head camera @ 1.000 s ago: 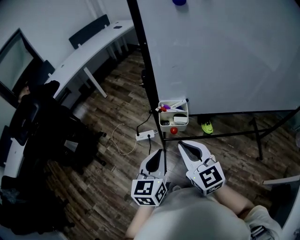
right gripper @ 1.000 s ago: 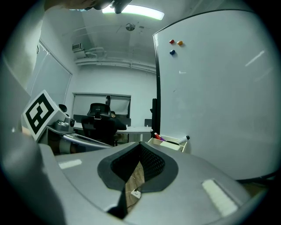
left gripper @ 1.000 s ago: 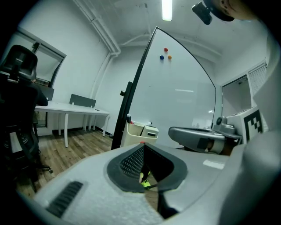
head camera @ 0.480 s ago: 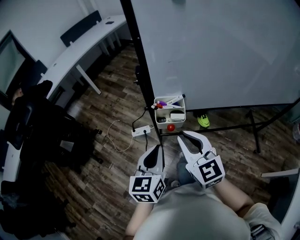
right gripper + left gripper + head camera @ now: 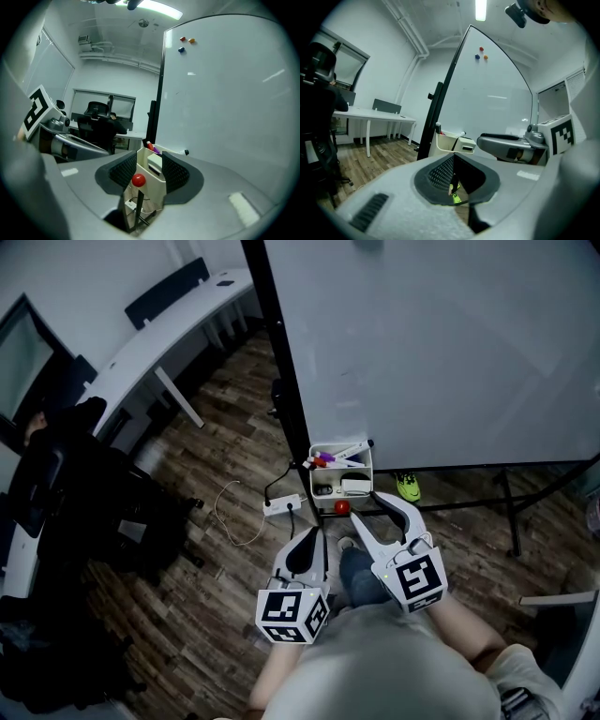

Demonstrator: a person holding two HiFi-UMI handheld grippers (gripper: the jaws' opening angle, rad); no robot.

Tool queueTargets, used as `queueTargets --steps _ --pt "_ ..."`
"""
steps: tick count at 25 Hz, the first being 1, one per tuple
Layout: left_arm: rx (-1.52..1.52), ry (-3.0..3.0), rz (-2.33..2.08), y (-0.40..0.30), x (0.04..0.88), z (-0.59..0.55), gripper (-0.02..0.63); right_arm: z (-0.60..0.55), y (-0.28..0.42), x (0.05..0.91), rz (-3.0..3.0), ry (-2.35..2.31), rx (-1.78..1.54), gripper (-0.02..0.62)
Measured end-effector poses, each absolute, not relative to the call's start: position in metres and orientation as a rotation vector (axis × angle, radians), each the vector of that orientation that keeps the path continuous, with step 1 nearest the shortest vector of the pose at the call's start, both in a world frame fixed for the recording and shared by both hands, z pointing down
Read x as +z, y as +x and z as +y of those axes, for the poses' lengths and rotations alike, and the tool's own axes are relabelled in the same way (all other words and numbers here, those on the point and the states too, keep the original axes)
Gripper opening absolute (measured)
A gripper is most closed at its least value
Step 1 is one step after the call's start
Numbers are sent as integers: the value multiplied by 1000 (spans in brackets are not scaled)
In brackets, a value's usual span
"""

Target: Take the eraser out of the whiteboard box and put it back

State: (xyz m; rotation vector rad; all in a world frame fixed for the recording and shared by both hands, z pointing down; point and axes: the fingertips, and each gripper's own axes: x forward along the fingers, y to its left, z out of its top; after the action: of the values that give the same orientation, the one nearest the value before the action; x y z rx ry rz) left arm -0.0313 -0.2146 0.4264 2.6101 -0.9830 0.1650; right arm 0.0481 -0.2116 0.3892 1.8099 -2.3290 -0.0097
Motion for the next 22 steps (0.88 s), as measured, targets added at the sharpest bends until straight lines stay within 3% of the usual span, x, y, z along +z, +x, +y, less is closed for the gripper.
queueTargets --steps 13,22 --pt "162 2602 -1017 -21 426 -244 3 -241 64 398 -2329 1780 20 256" --pt "161 2588 -1048 -21 428 -258 3 -257 63 409 -2337 1728 27 268"
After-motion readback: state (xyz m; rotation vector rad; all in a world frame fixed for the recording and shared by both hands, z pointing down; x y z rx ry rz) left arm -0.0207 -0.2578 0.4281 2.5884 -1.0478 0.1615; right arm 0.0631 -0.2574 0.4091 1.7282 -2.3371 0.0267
